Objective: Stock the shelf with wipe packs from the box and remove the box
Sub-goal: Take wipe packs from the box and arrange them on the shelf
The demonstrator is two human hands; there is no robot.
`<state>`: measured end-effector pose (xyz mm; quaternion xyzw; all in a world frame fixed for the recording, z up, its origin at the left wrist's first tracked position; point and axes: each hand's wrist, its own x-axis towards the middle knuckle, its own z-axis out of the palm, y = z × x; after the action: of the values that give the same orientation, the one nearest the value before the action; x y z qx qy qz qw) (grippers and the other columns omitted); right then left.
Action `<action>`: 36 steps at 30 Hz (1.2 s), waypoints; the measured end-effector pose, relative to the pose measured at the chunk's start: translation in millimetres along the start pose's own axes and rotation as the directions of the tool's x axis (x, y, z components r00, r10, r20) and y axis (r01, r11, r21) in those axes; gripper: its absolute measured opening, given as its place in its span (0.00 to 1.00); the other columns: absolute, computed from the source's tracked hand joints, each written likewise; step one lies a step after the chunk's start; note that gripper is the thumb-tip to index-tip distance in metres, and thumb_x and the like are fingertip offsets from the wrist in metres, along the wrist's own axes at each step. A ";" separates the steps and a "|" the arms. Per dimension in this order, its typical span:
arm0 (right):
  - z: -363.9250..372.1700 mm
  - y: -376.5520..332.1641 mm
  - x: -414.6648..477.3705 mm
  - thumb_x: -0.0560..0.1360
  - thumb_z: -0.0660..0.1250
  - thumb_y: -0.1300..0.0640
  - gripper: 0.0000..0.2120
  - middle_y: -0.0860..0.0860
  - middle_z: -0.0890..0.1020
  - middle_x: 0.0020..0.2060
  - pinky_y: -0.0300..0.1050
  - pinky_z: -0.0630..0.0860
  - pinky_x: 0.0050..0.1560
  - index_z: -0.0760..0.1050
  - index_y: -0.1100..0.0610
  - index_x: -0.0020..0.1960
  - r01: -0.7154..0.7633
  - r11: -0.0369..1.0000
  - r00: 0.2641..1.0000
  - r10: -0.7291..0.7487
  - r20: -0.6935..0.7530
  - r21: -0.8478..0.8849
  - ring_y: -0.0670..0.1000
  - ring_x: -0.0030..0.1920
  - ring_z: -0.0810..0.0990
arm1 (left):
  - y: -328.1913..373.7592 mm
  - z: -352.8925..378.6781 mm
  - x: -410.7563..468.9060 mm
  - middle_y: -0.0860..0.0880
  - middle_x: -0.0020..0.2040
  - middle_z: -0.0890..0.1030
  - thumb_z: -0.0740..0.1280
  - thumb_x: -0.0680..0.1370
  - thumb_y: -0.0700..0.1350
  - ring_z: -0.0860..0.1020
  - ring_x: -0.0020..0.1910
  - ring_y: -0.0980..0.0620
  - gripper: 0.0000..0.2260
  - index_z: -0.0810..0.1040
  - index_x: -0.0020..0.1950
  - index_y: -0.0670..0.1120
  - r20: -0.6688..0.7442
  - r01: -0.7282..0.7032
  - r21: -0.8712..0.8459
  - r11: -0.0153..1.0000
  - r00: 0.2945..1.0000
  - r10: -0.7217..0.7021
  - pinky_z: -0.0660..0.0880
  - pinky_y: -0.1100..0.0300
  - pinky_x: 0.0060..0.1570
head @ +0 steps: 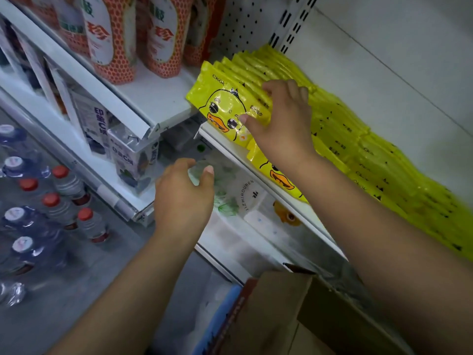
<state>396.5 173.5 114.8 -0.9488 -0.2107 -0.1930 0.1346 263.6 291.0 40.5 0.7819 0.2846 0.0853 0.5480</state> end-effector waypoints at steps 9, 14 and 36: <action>-32.0 27.0 -167.4 0.78 0.71 0.55 0.07 0.42 0.77 0.48 0.38 0.71 0.51 0.80 0.58 0.52 -0.167 0.925 0.945 0.248 -0.211 0.342 0.51 0.51 0.78 | -1.3 34.3 -18.6 0.47 0.68 0.78 0.65 0.82 0.56 0.74 0.67 0.46 0.20 0.76 0.70 0.47 0.226 -0.140 0.165 0.976 0.969 0.101 0.69 0.55 0.63; -36.1 60.9 -265.8 0.80 0.67 0.53 0.09 0.49 0.79 0.40 0.39 0.71 0.44 0.80 0.57 0.46 -0.376 0.841 0.859 0.473 -0.194 0.388 0.48 0.42 0.77 | -9.5 66.2 -65.5 0.50 0.71 0.76 0.65 0.79 0.63 0.74 0.68 0.49 0.26 0.74 0.71 0.48 0.567 -0.192 0.228 0.955 0.823 0.030 0.71 0.52 0.67; 149.0 115.0 -452.7 0.74 0.77 0.54 0.14 0.58 0.85 0.48 0.47 0.84 0.39 0.80 0.62 0.52 -0.672 -0.691 -0.217 0.528 0.821 0.267 0.57 0.44 0.85 | -29.7 117.3 -159.8 0.57 0.49 0.82 0.70 0.79 0.55 0.82 0.52 0.57 0.06 0.77 0.52 0.56 0.801 -0.419 0.317 0.851 0.599 -0.004 0.77 0.62 0.49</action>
<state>115.8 -34.5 -229.2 -0.4778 0.5505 0.2030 0.6538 173.9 117.2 -2.9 0.8778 -0.0652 -0.2674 0.3921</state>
